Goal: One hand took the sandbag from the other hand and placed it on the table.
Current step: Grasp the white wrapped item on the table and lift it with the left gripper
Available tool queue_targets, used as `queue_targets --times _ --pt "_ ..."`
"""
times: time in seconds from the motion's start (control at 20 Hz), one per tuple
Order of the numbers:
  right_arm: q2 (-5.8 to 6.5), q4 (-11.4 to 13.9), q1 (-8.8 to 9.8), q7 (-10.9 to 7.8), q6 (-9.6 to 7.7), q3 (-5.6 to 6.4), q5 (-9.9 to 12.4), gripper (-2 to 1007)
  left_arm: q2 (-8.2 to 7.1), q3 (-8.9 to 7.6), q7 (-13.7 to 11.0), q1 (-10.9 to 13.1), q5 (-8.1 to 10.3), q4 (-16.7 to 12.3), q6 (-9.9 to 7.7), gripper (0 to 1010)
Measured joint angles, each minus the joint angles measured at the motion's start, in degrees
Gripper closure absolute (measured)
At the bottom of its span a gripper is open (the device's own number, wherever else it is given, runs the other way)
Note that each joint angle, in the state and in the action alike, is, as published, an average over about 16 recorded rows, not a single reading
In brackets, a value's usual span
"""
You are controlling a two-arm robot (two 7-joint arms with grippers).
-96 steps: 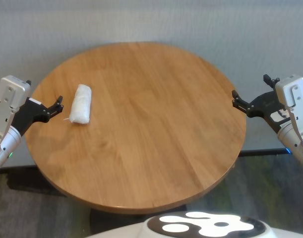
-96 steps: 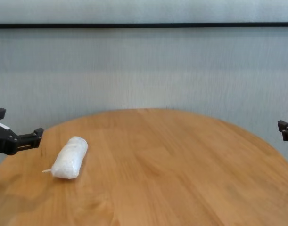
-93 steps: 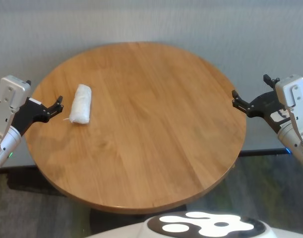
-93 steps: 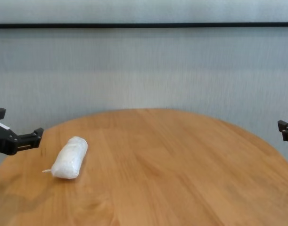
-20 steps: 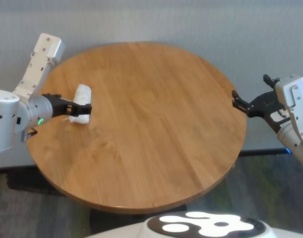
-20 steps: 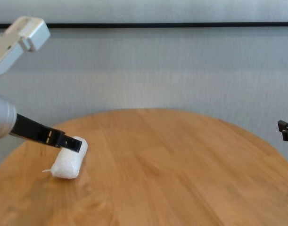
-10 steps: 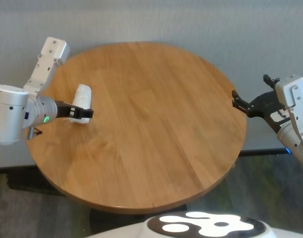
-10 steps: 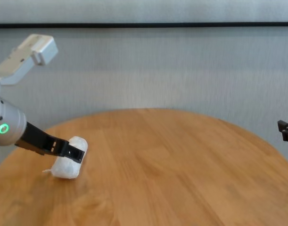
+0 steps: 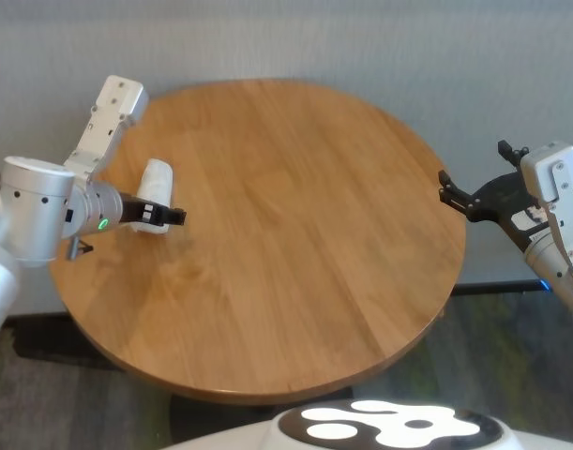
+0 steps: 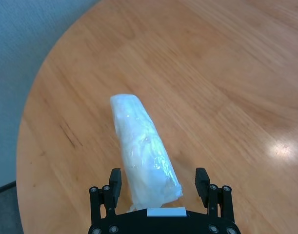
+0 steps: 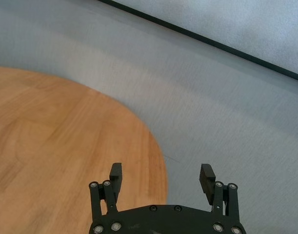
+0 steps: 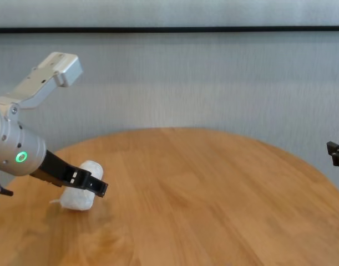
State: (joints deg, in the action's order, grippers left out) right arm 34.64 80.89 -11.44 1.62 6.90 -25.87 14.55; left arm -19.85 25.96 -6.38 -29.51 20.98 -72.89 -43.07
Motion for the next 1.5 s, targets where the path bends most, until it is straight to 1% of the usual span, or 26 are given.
queue_targets --times 0.25,0.55,0.75,1.1,1.5 --pt "0.00 0.00 0.00 0.00 0.00 0.00 0.00 3 0.78 0.43 -0.29 -1.06 -1.06 1.91 0.43 8" --pt "0.00 0.00 0.00 0.00 0.00 0.00 0.00 3 1.66 0.37 -0.47 -1.78 -1.98 3.79 0.71 8" --pt "0.00 0.00 0.00 0.00 0.00 0.00 0.00 3 2.31 0.13 -0.60 -2.10 -2.45 5.13 1.11 8" --pt "0.00 0.00 0.00 0.00 0.00 0.00 0.00 3 3.57 -0.59 -0.84 -2.33 -3.06 7.41 2.39 8" --pt "0.00 0.00 0.00 0.00 0.00 0.00 0.00 3 4.48 -1.25 -1.08 -2.08 -3.98 9.01 3.92 8"
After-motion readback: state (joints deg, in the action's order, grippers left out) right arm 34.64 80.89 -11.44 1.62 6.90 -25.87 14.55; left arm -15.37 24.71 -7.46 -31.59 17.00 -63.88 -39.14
